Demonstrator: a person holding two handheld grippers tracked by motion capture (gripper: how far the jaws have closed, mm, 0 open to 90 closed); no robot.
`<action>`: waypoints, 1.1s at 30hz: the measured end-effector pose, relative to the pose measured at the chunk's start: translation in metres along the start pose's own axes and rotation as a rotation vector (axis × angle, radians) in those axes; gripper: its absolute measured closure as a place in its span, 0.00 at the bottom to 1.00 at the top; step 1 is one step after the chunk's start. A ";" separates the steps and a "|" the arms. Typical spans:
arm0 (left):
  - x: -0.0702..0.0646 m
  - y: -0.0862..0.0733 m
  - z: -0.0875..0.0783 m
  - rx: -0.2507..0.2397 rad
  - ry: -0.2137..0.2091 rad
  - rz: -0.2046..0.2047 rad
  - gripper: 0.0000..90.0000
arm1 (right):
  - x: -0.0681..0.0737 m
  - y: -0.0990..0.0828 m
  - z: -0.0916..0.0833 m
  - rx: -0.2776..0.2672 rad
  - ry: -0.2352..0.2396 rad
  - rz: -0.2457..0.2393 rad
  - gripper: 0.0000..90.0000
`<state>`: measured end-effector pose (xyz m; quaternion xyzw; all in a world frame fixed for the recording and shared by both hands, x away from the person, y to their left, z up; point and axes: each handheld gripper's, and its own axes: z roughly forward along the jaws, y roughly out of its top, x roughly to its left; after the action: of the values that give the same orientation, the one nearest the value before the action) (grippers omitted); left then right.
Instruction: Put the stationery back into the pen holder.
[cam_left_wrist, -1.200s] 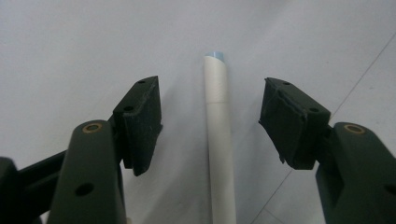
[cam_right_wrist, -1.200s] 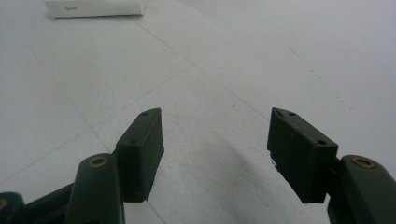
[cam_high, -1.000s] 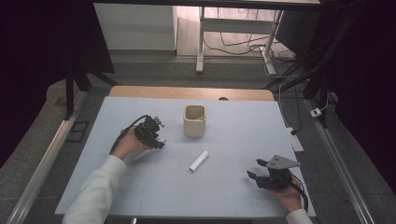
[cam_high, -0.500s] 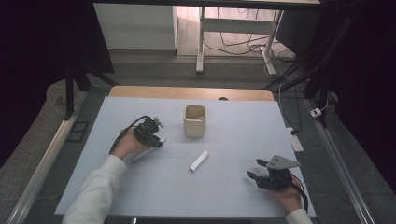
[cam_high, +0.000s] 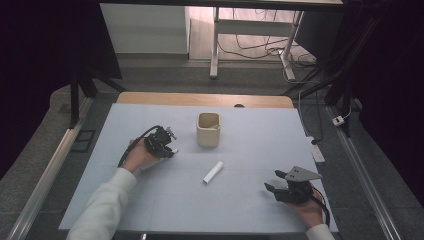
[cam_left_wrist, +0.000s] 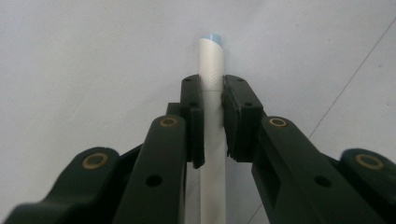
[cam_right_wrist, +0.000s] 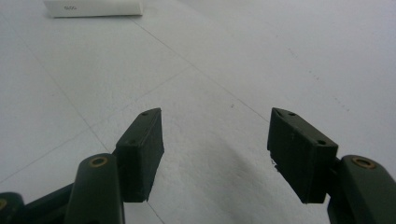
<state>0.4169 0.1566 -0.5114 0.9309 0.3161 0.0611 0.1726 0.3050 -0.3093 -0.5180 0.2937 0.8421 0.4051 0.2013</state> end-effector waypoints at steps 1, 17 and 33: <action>0.001 0.000 0.000 -0.003 -0.003 0.000 0.87 | 0.000 0.000 0.000 -0.001 0.000 0.000 0.39; -0.002 -0.004 -0.018 -0.086 0.012 -0.009 0.87 | 0.000 0.000 0.000 0.005 0.002 0.005 0.39; -0.011 -0.002 -0.044 -0.198 0.009 0.000 0.87 | 0.000 0.000 0.000 0.005 0.001 0.004 0.39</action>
<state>0.3972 0.1640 -0.4713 0.9090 0.3091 0.0964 0.2625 0.3053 -0.3093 -0.5184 0.2956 0.8426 0.4037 0.1993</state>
